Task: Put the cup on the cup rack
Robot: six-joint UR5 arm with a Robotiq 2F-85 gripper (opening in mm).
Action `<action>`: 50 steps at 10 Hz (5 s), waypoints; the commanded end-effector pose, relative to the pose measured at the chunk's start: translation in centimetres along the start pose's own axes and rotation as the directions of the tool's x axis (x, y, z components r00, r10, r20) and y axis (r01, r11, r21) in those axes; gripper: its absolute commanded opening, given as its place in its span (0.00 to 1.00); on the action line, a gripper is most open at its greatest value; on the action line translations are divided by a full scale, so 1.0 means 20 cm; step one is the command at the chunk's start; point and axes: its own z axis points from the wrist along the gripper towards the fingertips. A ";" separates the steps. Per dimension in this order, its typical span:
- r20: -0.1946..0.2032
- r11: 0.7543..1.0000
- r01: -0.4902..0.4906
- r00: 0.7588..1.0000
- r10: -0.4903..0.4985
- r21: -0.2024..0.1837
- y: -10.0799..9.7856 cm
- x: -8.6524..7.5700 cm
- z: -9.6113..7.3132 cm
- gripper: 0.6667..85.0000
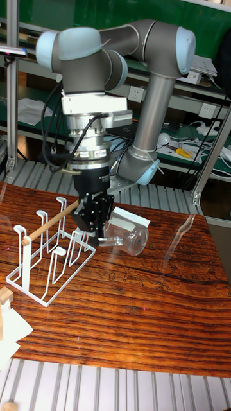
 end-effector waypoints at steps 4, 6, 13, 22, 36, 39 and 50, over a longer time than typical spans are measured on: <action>-0.004 1.000 0.010 1.000 -0.010 -0.001 -0.05 0.00 0.01 0.00; -0.042 1.000 0.017 0.999 -0.016 0.018 -0.07 0.05 0.01 0.00; -0.102 0.996 -0.027 0.994 0.036 0.089 -0.16 0.13 0.00 0.00; -0.089 0.992 -0.054 0.994 0.065 0.116 -0.19 0.12 0.00 0.00; -0.136 0.992 0.028 0.991 -0.012 0.122 -0.35 0.16 0.05 0.00; -0.130 0.991 0.008 0.991 0.009 0.132 -0.32 0.15 0.05 0.00; -0.068 0.991 -0.086 0.993 0.093 0.099 -0.28 0.13 0.00 0.00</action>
